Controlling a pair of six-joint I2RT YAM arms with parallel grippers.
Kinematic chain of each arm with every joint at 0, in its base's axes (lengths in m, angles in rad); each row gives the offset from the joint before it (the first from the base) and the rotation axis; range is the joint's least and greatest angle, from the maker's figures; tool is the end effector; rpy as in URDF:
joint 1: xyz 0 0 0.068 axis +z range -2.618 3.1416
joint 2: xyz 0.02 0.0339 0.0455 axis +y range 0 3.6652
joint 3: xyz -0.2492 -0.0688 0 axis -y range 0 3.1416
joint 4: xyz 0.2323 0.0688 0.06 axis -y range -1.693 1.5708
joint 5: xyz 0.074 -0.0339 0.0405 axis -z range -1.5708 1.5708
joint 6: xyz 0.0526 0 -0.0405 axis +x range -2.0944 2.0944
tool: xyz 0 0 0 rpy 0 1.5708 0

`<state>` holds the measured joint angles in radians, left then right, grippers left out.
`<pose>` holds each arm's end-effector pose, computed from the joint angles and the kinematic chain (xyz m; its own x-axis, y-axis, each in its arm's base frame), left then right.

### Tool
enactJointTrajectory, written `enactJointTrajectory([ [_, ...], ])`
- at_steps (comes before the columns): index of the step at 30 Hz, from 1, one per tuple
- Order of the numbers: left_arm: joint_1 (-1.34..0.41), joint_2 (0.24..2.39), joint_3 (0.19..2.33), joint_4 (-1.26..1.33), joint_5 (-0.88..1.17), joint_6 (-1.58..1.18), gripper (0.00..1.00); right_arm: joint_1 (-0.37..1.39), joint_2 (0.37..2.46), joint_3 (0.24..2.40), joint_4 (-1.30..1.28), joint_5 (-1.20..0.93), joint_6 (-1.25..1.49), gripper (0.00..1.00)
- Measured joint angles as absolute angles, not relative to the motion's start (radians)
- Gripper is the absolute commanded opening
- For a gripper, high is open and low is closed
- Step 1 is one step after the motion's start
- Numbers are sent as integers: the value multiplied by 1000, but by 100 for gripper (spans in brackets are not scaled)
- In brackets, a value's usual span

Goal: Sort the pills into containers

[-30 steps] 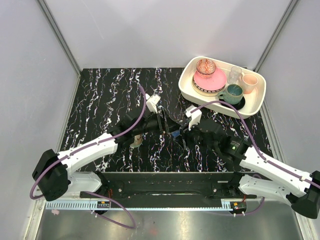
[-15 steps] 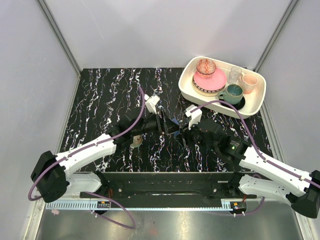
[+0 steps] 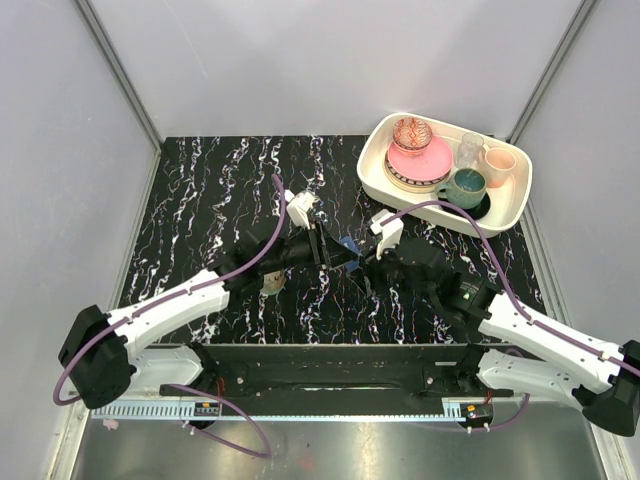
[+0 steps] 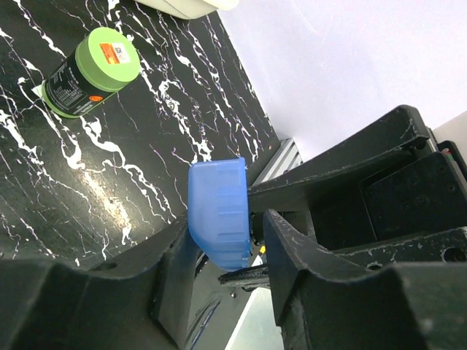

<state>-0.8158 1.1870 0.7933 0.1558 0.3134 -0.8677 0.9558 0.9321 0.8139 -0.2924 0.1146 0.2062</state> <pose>0.1833 -0.2185 0.2816 -0.7895 -0.2199 -0.5729 0.4575 0.4114 -0.7883 0.1347 0.1803 0.2954 -0.3792 -0.1842 -0.9068 -0.6879 0.7116 0.1430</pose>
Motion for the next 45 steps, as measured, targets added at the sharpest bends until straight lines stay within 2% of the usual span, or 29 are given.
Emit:
enactJointTrajectory([
  [2,-816,1186,789,156,311,-868,33,956,932,814,-296,112,207,31],
  [6,-813,1180,772,170,308,-877,11,956,929,814,-299,109,207,32],
  [11,-813,1161,747,191,310,-888,5,957,926,814,-300,91,223,31],
  [23,-815,1105,631,341,364,-937,0,959,878,815,-337,6,298,36],
  [24,-815,1099,627,350,371,-939,0,959,869,815,-339,-2,305,38],
  [25,-815,1095,626,354,379,-941,0,959,862,815,-340,-9,313,49],
  [28,-815,1093,625,368,395,-943,0,959,849,823,-347,-19,326,68],
  [30,-815,1093,625,379,411,-942,0,959,845,828,-347,-22,346,73],
  [35,-822,1093,625,393,447,-942,0,959,826,850,-345,4,353,81],
  [45,-823,1093,625,395,460,-942,0,959,786,895,-422,93,308,88],
])
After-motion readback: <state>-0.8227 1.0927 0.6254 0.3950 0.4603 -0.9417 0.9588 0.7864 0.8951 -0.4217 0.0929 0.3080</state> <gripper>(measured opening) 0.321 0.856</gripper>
